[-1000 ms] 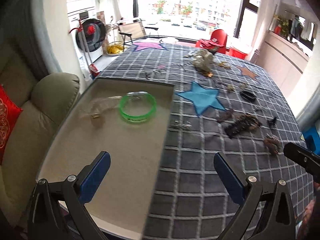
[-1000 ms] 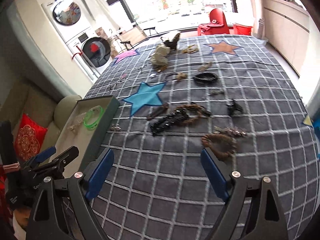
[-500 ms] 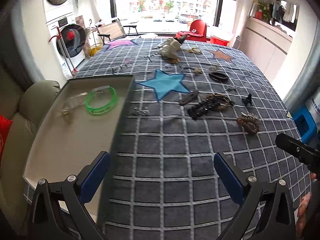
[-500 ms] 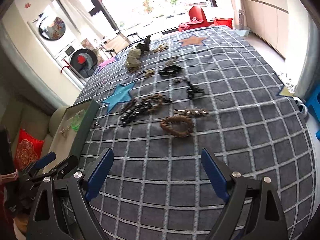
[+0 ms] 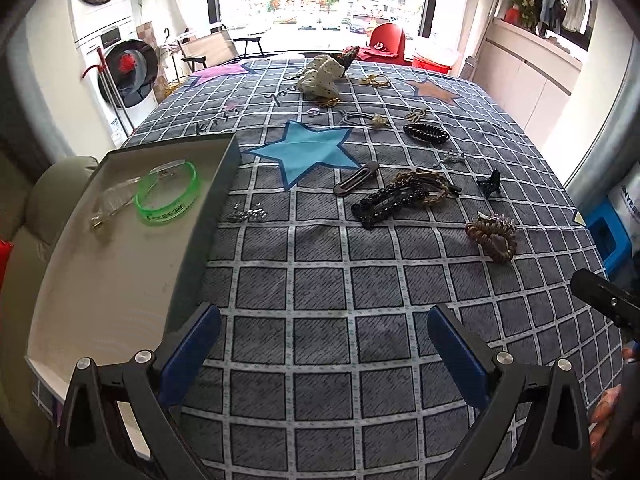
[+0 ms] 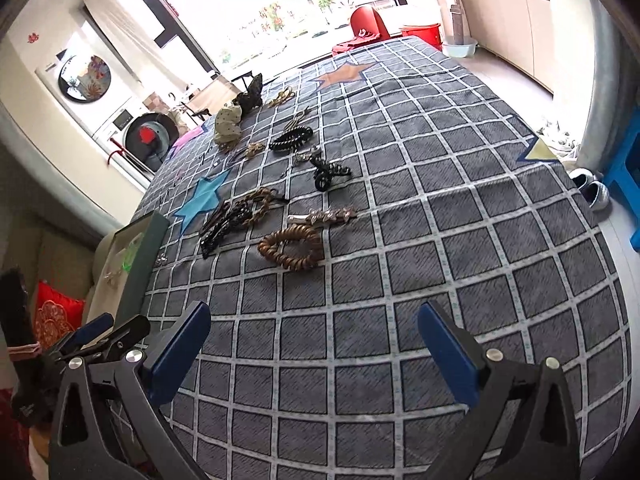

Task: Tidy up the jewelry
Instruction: 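Move both open tools back over the jewelry on the blanket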

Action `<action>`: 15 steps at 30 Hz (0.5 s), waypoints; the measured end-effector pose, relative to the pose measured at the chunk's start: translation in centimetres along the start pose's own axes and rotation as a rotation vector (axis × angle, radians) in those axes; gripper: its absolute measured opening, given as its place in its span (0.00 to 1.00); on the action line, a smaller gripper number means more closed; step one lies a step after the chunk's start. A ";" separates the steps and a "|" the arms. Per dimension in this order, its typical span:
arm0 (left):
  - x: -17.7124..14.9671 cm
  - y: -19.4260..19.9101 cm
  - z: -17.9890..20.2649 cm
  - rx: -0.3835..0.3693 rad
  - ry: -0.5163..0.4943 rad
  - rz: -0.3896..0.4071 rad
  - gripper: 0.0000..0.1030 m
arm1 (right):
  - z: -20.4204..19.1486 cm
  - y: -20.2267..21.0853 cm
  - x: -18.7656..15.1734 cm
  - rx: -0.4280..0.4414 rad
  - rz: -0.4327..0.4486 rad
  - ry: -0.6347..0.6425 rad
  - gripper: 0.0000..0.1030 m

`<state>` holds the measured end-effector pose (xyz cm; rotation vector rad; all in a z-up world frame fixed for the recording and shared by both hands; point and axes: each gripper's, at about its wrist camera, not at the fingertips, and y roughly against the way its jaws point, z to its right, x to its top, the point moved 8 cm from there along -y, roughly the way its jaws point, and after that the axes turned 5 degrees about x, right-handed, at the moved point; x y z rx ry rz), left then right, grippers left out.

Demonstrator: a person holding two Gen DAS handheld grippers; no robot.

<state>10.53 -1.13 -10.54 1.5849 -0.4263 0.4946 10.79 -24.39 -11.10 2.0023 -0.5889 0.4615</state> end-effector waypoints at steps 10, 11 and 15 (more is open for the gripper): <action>2.3 -2.0 0.7 0.002 -0.024 -0.001 1.00 | 1.1 -1.5 1.7 -0.067 -0.065 0.053 1.00; 2.6 -2.2 0.7 0.005 -0.029 0.001 1.00 | 1.3 -1.5 2.0 -0.077 -0.066 0.057 1.00; 3.9 -3.2 0.7 0.010 -0.031 0.001 1.00 | 2.3 -1.8 3.5 -0.120 -0.070 0.062 1.00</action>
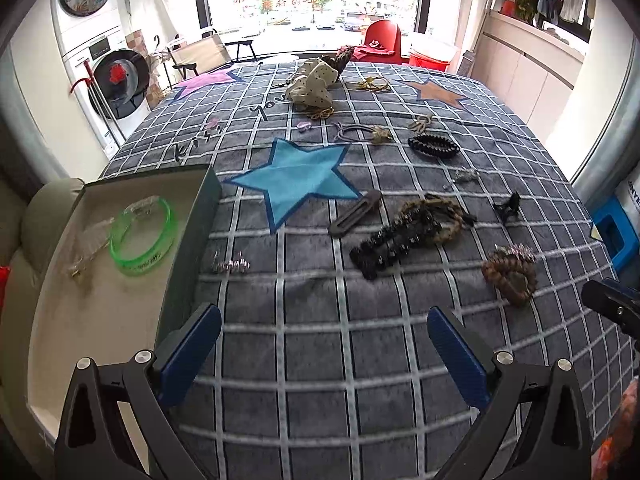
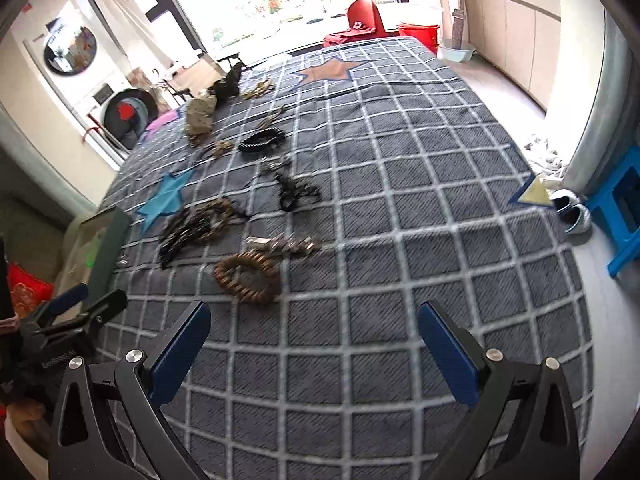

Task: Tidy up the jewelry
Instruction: 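Move both open tools back over the jewelry on the blanket, then grasp black beaded barrette with left tool while right tool grasps black claw clip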

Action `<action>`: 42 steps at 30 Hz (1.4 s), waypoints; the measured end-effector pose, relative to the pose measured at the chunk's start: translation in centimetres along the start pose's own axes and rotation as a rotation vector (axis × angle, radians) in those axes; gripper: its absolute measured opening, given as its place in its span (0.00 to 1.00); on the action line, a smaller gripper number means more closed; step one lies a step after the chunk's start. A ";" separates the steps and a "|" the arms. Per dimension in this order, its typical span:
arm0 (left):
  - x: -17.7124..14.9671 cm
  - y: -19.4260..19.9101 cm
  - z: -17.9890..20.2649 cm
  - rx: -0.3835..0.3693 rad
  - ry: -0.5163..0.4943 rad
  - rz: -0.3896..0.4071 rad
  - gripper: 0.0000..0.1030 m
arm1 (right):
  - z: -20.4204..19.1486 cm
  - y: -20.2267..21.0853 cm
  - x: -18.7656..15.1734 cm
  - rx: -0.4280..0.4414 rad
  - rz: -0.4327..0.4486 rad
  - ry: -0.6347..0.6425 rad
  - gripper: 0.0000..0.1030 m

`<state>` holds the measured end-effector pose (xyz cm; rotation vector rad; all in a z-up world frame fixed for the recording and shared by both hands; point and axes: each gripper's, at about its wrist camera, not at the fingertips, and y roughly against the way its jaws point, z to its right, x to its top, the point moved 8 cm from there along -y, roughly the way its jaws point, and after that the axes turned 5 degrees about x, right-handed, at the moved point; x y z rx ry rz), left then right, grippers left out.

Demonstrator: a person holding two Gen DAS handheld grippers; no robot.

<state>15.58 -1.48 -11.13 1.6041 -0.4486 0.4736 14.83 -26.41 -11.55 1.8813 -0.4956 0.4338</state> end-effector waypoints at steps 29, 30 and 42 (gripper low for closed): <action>2.8 -5.5 6.6 -0.161 -0.214 -0.011 0.73 | -1.2 -7.2 5.7 -0.031 -0.039 0.146 0.86; 2.8 -5.6 6.8 -0.171 -0.219 -0.017 0.73 | -1.2 -7.5 5.8 -0.033 -0.041 0.147 0.82; 3.1 -5.9 7.3 -0.189 -0.235 -0.015 0.62 | -2.3 -9.1 6.9 -0.041 -0.030 0.184 0.70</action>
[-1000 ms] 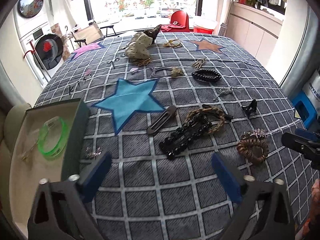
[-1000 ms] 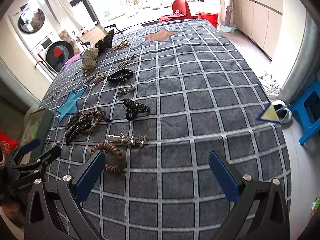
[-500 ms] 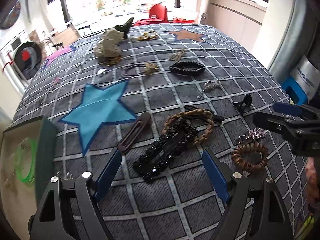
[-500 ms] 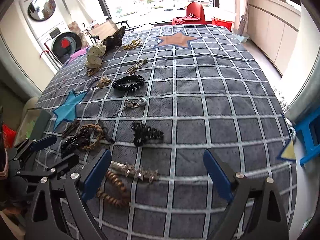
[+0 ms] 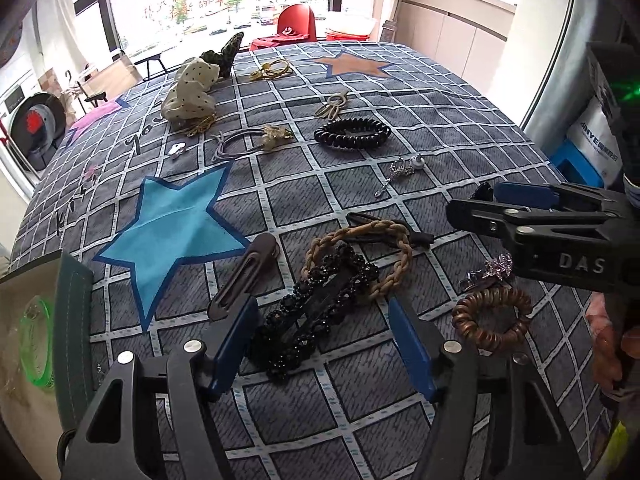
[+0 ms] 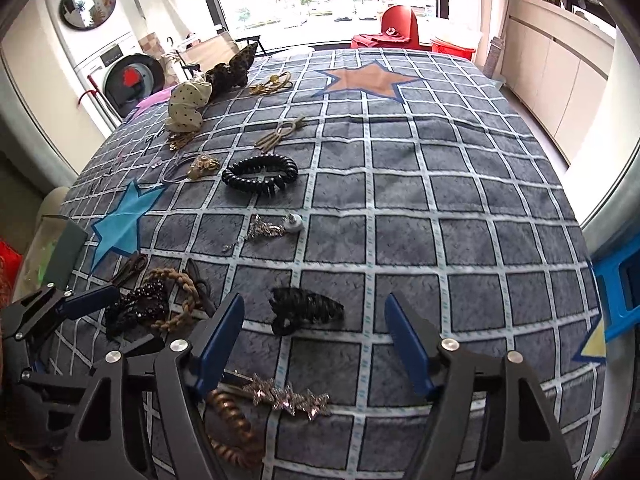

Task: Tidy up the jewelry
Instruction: 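Grasp black beaded barrette with left tool while right tool grasps black claw clip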

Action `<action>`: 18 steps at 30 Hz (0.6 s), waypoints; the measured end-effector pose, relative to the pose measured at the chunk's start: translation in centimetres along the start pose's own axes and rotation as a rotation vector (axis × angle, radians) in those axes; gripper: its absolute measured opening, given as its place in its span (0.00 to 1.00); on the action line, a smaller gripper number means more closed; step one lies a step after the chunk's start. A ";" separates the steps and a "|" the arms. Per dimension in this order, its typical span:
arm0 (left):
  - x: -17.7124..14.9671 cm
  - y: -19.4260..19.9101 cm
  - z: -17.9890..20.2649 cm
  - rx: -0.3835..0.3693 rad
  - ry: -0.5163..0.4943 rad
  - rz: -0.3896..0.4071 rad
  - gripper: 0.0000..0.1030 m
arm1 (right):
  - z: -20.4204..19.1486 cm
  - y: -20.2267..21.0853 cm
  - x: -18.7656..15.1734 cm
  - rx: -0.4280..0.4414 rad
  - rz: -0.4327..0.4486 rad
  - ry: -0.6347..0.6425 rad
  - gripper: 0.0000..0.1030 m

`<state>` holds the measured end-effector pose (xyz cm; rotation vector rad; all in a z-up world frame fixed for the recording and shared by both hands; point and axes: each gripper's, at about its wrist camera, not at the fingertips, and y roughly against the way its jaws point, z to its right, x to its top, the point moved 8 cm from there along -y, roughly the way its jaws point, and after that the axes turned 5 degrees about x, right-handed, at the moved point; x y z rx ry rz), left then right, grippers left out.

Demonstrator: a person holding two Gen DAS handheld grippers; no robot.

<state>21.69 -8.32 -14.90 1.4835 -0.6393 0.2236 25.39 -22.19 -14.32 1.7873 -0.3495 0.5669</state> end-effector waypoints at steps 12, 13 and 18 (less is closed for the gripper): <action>-0.1 0.5 -0.2 -0.001 0.008 0.008 0.40 | -0.2 -0.1 0.1 -0.049 0.021 0.028 0.38; -0.1 0.5 -0.2 -0.007 0.008 0.010 0.37 | -0.1 0.0 0.1 -0.047 0.024 0.026 0.37; -0.1 0.8 -0.1 -0.010 0.023 0.018 0.37 | -0.3 1.2 0.4 -0.040 0.055 0.026 0.27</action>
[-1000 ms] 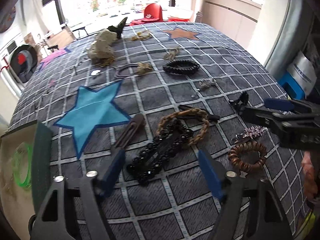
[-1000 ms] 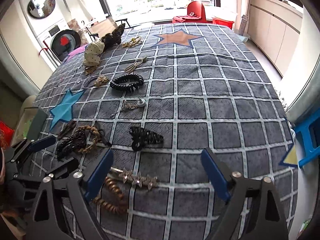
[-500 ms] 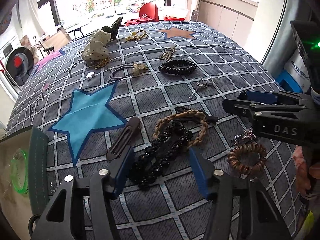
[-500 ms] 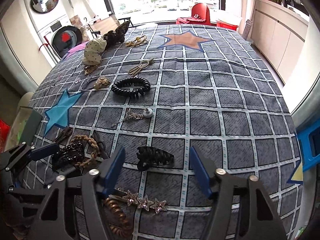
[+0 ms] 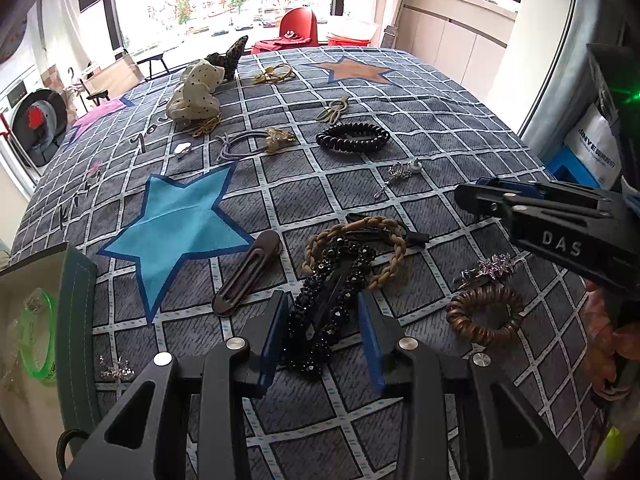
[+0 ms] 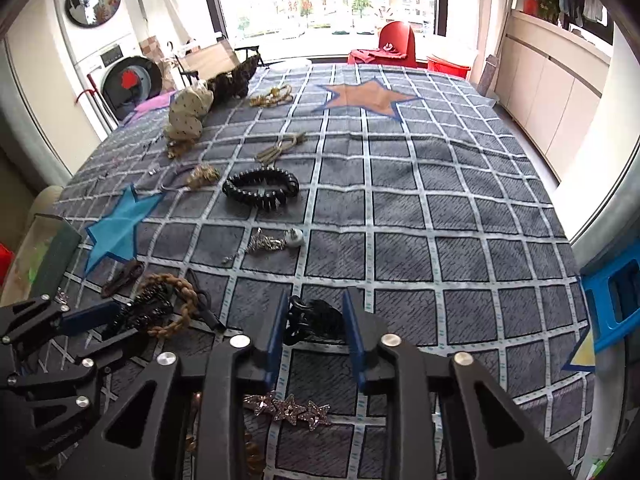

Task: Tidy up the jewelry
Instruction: 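Grasp black beaded barrette with left tool while right tool grasps black claw clip, then carry black barrette with left tool and black claw clip with right tool to box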

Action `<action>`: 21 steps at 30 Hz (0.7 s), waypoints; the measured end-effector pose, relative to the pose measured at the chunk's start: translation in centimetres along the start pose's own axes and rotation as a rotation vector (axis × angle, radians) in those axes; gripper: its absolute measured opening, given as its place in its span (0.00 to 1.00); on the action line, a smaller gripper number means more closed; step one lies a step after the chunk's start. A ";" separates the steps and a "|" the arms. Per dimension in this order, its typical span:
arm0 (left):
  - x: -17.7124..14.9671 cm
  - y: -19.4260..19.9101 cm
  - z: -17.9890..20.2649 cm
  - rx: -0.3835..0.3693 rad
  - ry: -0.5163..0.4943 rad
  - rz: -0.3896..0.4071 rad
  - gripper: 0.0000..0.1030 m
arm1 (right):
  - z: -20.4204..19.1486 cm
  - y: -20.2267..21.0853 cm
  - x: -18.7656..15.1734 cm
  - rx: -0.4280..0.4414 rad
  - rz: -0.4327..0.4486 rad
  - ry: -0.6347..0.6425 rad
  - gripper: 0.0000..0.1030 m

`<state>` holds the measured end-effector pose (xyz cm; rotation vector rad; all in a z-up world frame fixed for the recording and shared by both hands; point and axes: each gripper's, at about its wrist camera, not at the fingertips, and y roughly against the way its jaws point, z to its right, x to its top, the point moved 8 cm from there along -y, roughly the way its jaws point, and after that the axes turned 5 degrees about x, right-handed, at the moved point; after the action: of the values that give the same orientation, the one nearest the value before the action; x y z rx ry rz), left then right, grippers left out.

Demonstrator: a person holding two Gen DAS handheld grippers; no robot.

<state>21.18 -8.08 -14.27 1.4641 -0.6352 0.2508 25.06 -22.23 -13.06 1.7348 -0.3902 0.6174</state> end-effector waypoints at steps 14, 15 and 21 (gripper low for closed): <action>-0.4 3.6 -0.6 0.011 0.057 0.066 0.36 | 1.2 3.0 -1.5 0.108 0.016 -0.135 0.26; -0.6 4.0 -0.7 0.013 0.063 0.070 0.36 | 1.1 3.3 -1.7 0.114 0.016 -0.138 0.26; -2.0 6.7 -0.9 0.034 0.084 0.104 0.36 | 0.5 5.2 -3.5 0.138 0.018 -0.151 0.26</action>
<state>16.29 -5.99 -9.72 1.4472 -0.6418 0.4040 19.47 -24.21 -11.11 1.9182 -0.4783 0.5377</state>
